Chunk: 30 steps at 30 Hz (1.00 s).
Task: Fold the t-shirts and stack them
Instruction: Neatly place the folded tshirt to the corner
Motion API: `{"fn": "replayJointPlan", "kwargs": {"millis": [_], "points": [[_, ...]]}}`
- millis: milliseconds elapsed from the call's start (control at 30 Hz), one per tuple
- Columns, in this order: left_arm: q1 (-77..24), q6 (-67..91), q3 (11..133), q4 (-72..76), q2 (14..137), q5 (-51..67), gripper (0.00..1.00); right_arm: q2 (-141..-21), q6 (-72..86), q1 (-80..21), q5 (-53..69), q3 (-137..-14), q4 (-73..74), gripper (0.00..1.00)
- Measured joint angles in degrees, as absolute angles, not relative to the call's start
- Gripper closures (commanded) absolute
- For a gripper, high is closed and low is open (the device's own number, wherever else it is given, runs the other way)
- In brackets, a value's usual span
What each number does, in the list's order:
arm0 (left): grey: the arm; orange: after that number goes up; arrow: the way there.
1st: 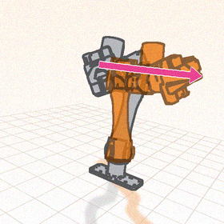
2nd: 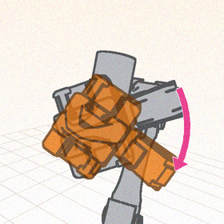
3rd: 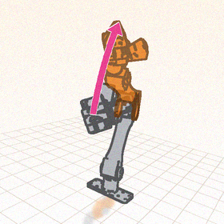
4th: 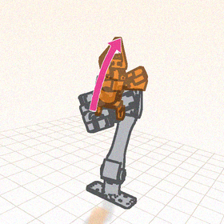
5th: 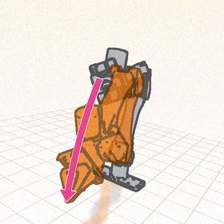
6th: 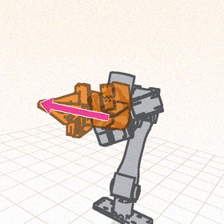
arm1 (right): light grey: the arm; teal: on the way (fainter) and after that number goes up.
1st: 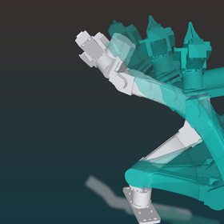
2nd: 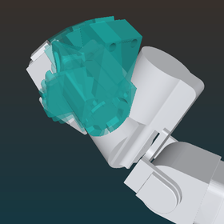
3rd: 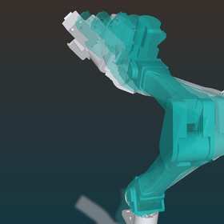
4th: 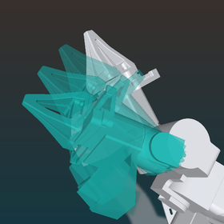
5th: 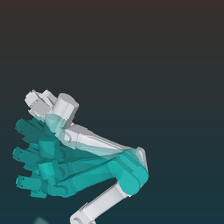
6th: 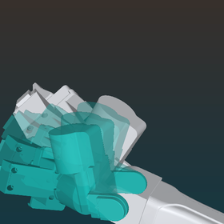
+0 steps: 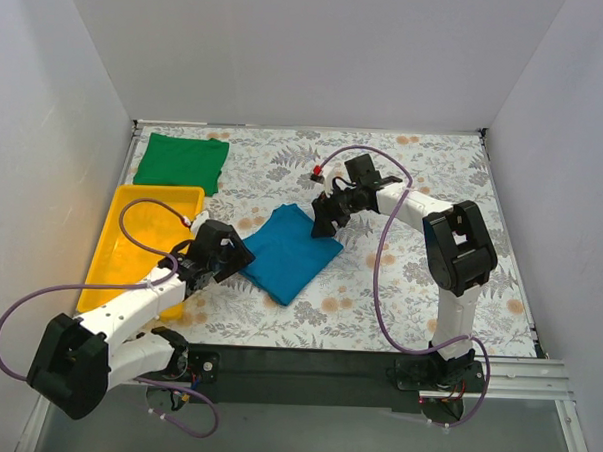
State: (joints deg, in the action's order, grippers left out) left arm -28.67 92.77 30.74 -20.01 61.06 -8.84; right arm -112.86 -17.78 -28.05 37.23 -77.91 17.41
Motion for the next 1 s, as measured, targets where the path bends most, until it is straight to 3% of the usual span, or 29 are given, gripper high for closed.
{"fn": "replayJointPlan", "kwargs": {"millis": [333, 600, 800, 900, 1000], "points": [[-23.97, 96.01, 28.10, -15.33, 63.75, -8.03, 0.42, -112.86, -17.72, -27.81, 37.65, -77.82, 17.39, 0.27], [-22.13, 96.42, 27.16, -11.60, 65.23, -7.51, 0.58, -112.86, -17.72, -27.70, 37.71, -77.49, 17.15, 0.27], [-20.95, 96.75, 26.48, -10.44, 63.96, -8.43, 0.64, -112.86, -17.72, -27.49, 37.69, -76.93, 16.84, 0.27], [-20.21, 97.36, 25.71, -10.17, 63.77, -9.15, 0.64, -112.86, -17.72, -27.24, 37.54, -76.90, 16.64, 0.27], [-19.90, 97.80, 25.10, -10.79, 63.24, -10.13, 0.56, -112.86, -17.72, -26.79, 37.50, -76.58, 16.40, 0.27]]}}
